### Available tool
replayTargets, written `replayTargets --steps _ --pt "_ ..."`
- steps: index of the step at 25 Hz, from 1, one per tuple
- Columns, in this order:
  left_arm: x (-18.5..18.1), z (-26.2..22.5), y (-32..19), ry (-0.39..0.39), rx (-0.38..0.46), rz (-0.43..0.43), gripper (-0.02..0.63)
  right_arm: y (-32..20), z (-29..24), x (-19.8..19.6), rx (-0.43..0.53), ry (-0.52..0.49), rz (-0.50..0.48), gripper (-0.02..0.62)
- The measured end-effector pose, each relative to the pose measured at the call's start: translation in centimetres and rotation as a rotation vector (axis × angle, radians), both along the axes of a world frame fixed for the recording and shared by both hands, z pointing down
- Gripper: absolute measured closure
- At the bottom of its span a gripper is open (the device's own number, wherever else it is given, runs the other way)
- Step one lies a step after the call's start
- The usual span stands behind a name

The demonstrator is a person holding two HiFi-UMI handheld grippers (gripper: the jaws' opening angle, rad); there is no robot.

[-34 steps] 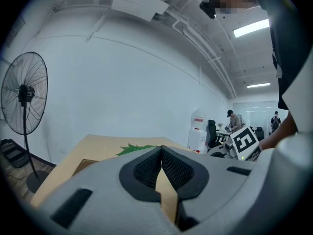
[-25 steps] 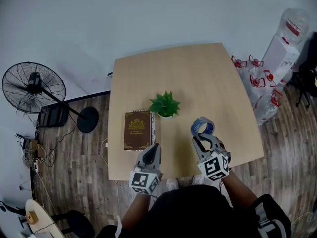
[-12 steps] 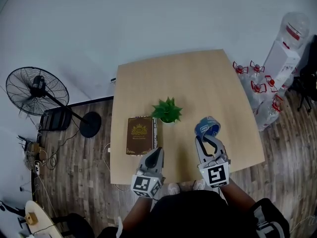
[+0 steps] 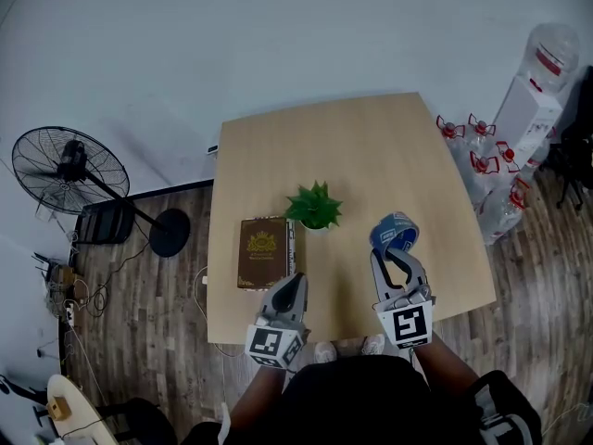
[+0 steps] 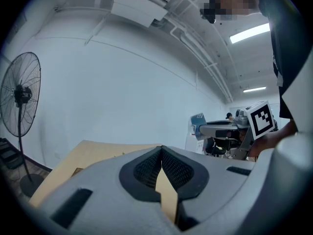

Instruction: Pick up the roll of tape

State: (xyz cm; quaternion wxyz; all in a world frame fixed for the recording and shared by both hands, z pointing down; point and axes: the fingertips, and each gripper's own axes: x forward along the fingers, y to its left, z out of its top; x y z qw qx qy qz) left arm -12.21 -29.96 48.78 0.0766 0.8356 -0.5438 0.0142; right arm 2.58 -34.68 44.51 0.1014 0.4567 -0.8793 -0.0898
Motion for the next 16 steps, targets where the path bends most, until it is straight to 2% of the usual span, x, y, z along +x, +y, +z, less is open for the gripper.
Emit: replayTargets --steps 16 --pt "0.25 -0.32 0.50 0.002 0.002 -0.001 0.606 -0.29 -0.05 0.29 0.003 -0.014 0.005 0.554"
